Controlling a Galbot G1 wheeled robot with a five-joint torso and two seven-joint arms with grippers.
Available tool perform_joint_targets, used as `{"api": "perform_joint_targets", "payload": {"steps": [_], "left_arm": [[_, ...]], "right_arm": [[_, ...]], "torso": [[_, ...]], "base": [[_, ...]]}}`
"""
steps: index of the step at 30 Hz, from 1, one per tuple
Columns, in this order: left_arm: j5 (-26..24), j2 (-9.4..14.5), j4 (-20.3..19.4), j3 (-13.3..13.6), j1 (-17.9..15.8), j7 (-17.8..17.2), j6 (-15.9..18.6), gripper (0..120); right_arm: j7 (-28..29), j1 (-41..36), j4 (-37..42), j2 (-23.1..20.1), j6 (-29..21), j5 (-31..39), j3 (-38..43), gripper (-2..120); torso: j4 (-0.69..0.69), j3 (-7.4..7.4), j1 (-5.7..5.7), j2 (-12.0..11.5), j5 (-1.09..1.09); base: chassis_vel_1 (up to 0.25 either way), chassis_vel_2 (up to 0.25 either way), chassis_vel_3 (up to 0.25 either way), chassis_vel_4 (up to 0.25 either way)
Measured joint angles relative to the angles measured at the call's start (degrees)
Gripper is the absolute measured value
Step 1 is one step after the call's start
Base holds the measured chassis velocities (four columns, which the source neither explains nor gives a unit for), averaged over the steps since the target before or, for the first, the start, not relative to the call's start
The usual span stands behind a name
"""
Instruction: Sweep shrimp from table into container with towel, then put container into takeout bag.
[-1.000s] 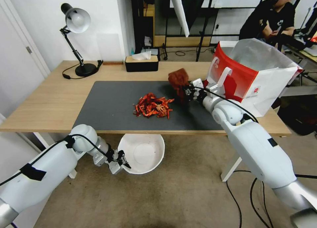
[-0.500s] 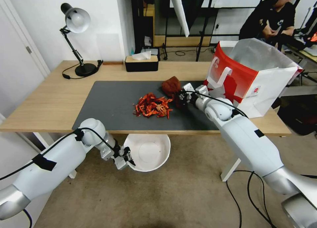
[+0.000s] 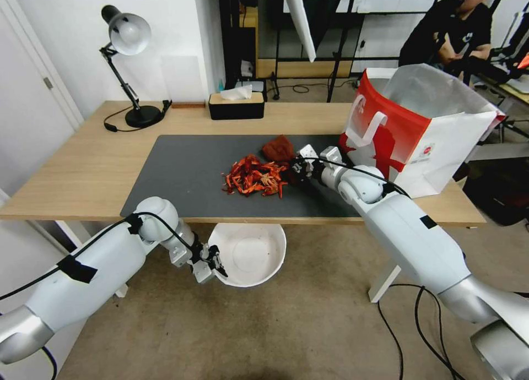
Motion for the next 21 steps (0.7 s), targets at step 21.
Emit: {"api": "perform_joint_targets", "payload": {"steps": [21], "left_arm": [[-0.8, -0.4, 1.2, 1.0, -1.6, 0.7, 0.3, 0]], "right_arm": [[-0.4, -6.2, 9.8, -3.5, -0.3, 0.6, 0.5, 4]], "torso": [[0.0, 0.0, 0.0, 0.0, 0.01]], "base": [[0.0, 0.0, 0.0, 0.0]]}}
